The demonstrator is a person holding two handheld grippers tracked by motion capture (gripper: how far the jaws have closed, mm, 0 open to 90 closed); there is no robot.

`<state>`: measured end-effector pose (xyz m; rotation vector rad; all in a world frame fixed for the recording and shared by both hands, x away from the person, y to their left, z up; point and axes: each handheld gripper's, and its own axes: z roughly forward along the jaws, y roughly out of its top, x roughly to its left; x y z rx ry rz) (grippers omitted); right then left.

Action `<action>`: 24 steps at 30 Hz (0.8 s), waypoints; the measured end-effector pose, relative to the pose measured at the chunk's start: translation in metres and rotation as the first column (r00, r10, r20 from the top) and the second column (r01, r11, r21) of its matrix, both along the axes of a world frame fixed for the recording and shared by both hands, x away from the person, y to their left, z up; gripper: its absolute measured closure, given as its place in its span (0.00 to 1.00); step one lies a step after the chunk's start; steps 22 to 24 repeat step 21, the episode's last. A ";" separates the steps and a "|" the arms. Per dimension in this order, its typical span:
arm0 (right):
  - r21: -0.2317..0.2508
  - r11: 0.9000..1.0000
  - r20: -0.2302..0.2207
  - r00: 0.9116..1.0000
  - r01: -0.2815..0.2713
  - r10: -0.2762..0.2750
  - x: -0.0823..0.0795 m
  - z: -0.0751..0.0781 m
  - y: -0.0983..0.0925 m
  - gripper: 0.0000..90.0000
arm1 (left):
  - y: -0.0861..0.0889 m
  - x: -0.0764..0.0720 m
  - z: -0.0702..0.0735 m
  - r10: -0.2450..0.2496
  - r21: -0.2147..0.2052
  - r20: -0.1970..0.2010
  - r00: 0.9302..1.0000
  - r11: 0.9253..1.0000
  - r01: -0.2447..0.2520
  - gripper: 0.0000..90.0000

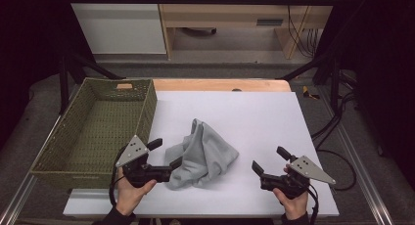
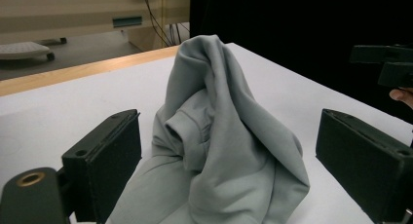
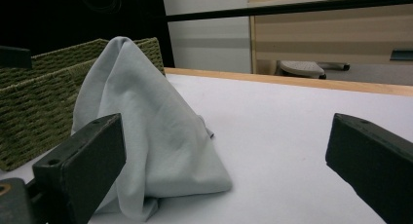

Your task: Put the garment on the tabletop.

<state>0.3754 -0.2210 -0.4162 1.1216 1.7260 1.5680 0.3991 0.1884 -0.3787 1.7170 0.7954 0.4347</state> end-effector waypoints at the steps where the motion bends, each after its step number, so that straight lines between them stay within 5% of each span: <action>1: 0.004 1.000 -0.001 1.000 0.003 -0.003 0.000 0.000 0.000 0.02 | 0.002 -0.001 -0.002 -0.004 -0.013 -0.004 1.000 1.000 0.003 0.10; 10: -0.001 1.000 -0.006 1.000 -0.004 0.004 -0.002 0.000 0.002 0.01 | 0.014 -0.013 -0.014 0.013 -0.047 0.014 1.000 0.999 -0.012 0.09; 17: 0.001 1.000 -0.004 1.000 -0.014 0.014 -0.006 -0.002 -0.001 0.01 | 0.016 -0.016 -0.018 0.013 -0.005 0.009 1.000 1.000 -0.013 0.08; 24: 0.000 1.000 -0.002 1.000 -0.015 0.015 -0.007 -0.002 -0.003 0.01 | 0.023 -0.018 -0.020 0.021 -0.025 0.003 1.000 0.999 -0.021 0.08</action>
